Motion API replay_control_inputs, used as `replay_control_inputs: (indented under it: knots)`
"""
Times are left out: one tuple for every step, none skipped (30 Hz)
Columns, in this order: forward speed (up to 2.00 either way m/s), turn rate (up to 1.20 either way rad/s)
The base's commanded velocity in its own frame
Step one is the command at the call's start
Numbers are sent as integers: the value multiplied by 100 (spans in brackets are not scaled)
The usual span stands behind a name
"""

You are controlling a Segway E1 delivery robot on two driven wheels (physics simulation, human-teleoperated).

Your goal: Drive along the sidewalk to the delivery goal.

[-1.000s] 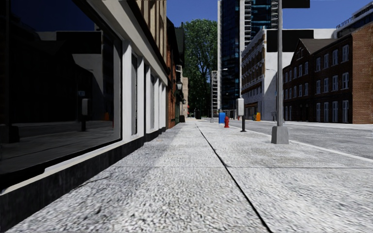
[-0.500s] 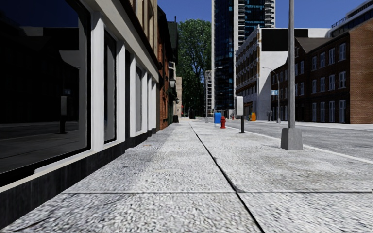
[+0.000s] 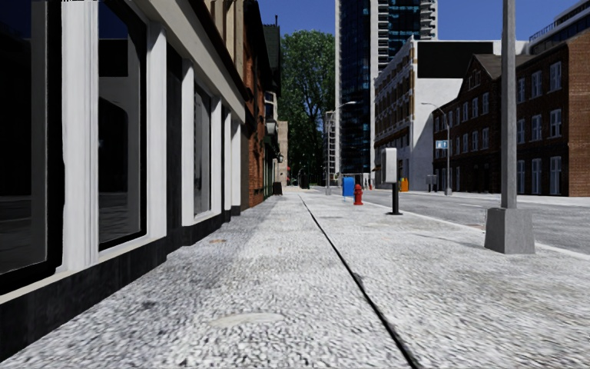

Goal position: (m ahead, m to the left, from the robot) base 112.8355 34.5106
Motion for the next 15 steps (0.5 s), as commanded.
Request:
replay_control_inputs:
  knots:
    - [200,0]
    - [200,0]
    - [200,0]
    - [200,0]
    - [200,0]
    - [200,0]
    - [200,0]
    - [200,0]
    - [200,0]
    - [200,0]
    - [200,0]
    - [200,0]
    - [200,0]
    - [200,0]
    - [200,0]
